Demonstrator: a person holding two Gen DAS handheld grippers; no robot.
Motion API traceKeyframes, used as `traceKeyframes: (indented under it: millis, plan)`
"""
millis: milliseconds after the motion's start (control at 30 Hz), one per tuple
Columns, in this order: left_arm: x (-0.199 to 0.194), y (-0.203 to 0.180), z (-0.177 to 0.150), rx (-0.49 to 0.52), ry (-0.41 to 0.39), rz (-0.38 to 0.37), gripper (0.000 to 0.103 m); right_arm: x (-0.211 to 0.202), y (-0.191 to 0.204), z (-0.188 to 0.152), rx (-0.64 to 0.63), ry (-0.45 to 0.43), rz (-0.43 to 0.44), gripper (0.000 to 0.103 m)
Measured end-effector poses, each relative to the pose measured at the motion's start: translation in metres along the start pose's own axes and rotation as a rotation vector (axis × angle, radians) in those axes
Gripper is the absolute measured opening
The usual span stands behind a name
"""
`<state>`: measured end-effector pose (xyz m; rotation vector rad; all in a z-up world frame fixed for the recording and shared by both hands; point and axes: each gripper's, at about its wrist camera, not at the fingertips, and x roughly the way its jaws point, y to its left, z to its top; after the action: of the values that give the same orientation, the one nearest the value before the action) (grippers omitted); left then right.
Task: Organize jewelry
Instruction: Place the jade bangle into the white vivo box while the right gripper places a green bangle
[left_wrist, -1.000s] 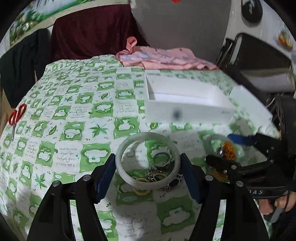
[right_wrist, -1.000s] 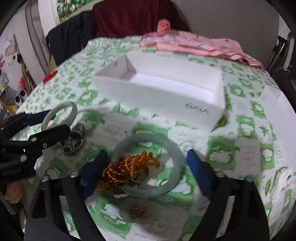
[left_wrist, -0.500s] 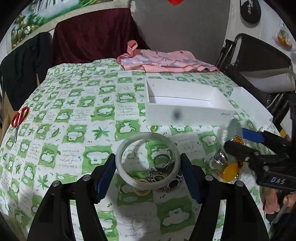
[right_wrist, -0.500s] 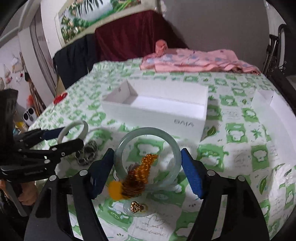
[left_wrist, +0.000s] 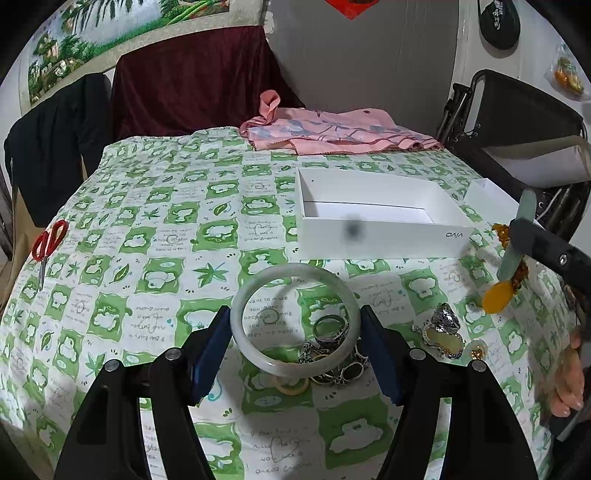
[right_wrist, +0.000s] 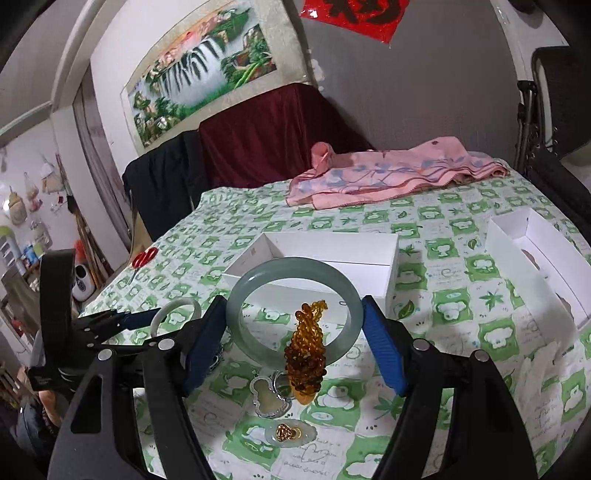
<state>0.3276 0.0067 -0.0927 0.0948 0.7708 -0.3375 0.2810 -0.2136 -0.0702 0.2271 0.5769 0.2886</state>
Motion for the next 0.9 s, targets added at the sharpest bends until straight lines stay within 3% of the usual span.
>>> traceKeyframes:
  millis: [67,100,133,167,233,333,400,433,500,600,700,800,900]
  plan:
    - [0.001,-0.001,0.000,0.001,0.006,0.003,0.069,0.003,-0.014,0.001,0.099,0.030,0.102,0.069]
    - [0.002,-0.001,0.000,0.003,0.007,0.005,0.069,0.004,-0.016,0.000,0.109,0.030,0.088,0.069]
    - [0.002,-0.001,0.000,0.004,0.007,0.006,0.069,0.010,-0.010,-0.002,0.050,0.055,-0.016,0.069]
    - [0.002,-0.002,0.000,0.008,0.007,0.008,0.069,0.014,-0.009,-0.003,0.036,0.074,-0.034,0.069]
    - [0.003,-0.003,-0.001,0.014,0.012,0.012,0.069,0.020,-0.021,-0.005,0.126,0.119,0.084,0.069]
    - [0.004,-0.002,-0.001,0.016,0.013,0.013,0.069,0.026,-0.017,-0.009,0.081,0.146,-0.005,0.069]
    - [0.004,-0.003,-0.001,0.015,0.017,0.015,0.069,0.019,-0.027,-0.005,0.163,0.120,0.094,0.069]
    - [0.004,-0.003,0.000,0.014,0.016,0.014,0.069,0.017,-0.027,-0.006,0.152,0.107,0.066,0.069]
    - [0.002,-0.002,0.000,0.011,0.007,0.012,0.069,0.014,-0.016,-0.006,0.063,0.083,-0.072,0.069]
    - [0.001,-0.003,0.007,0.004,-0.005,0.010,0.069,0.010,-0.010,-0.003,0.048,0.057,-0.056,0.069]
    - [0.001,-0.006,0.027,0.002,-0.022,-0.001,0.069,0.009,0.000,0.021,-0.016,0.021,-0.105,0.069]
    - [0.004,-0.014,0.060,0.014,-0.062,0.005,0.069,0.032,-0.005,0.049,-0.009,0.054,-0.130,0.069]
    - [0.029,-0.019,0.086,-0.005,-0.033,-0.011,0.069,0.061,-0.017,0.062,0.015,0.100,-0.150,0.069]
